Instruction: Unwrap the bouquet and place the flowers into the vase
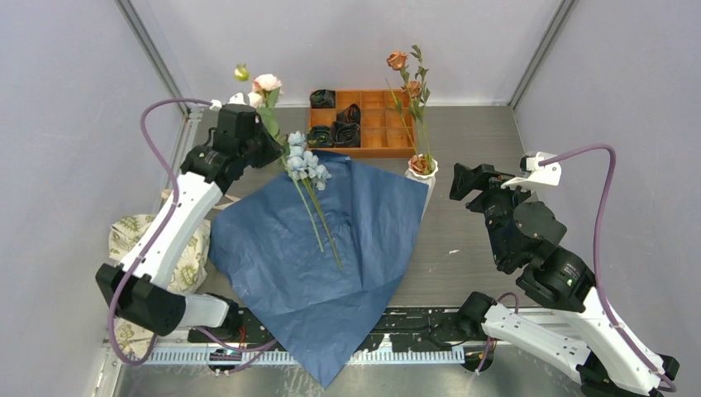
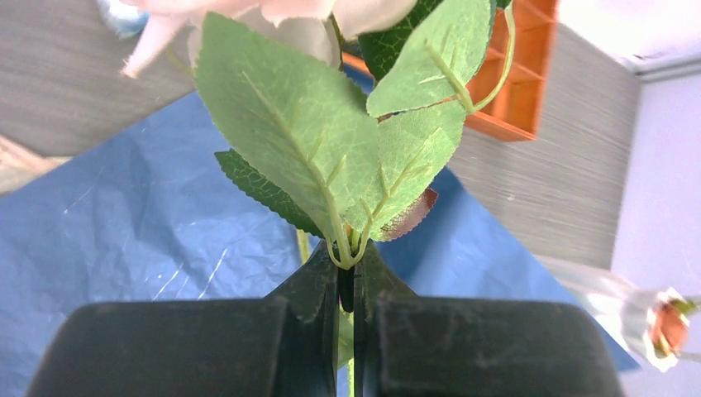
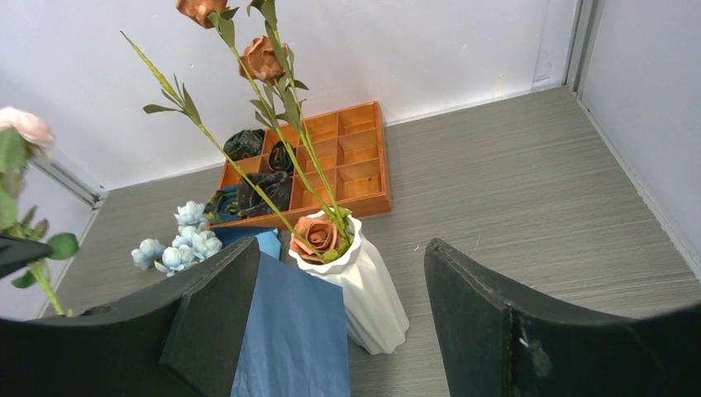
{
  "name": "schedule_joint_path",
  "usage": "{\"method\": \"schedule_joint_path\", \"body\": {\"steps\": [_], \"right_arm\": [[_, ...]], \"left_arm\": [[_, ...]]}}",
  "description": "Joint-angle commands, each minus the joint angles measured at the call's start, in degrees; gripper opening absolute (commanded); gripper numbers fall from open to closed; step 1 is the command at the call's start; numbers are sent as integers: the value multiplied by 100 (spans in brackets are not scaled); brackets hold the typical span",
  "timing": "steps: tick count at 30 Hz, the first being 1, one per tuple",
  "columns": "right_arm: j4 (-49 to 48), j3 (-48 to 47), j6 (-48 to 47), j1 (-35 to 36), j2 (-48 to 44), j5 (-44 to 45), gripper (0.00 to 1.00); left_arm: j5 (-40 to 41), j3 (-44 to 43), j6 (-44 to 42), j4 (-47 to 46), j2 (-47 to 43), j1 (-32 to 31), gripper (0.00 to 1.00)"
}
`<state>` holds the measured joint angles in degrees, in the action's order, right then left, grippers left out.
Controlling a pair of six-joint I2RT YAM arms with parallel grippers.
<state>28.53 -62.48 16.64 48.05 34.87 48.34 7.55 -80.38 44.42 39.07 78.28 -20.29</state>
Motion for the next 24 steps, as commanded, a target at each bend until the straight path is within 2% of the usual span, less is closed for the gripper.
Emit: {"method": "schedule_joint_path", "body": {"steps": [1, 9, 18, 24], "right_arm": [[-137, -256, 89, 28, 3, 1, 78], [7, -274, 163, 27, -129, 41, 78], [197, -275, 151, 30, -506, 276, 78], [267, -192, 99, 29, -721, 444, 78]], "left_arm": [[14, -725, -686, -743, -425, -409, 0], [103, -2274, -1575, -1544, -99, -1320, 0], [-192, -3641, -2426, -3024, 1147, -2137, 0], [-432, -4737, -2691, -3416, 2055, -2702, 0]]}}
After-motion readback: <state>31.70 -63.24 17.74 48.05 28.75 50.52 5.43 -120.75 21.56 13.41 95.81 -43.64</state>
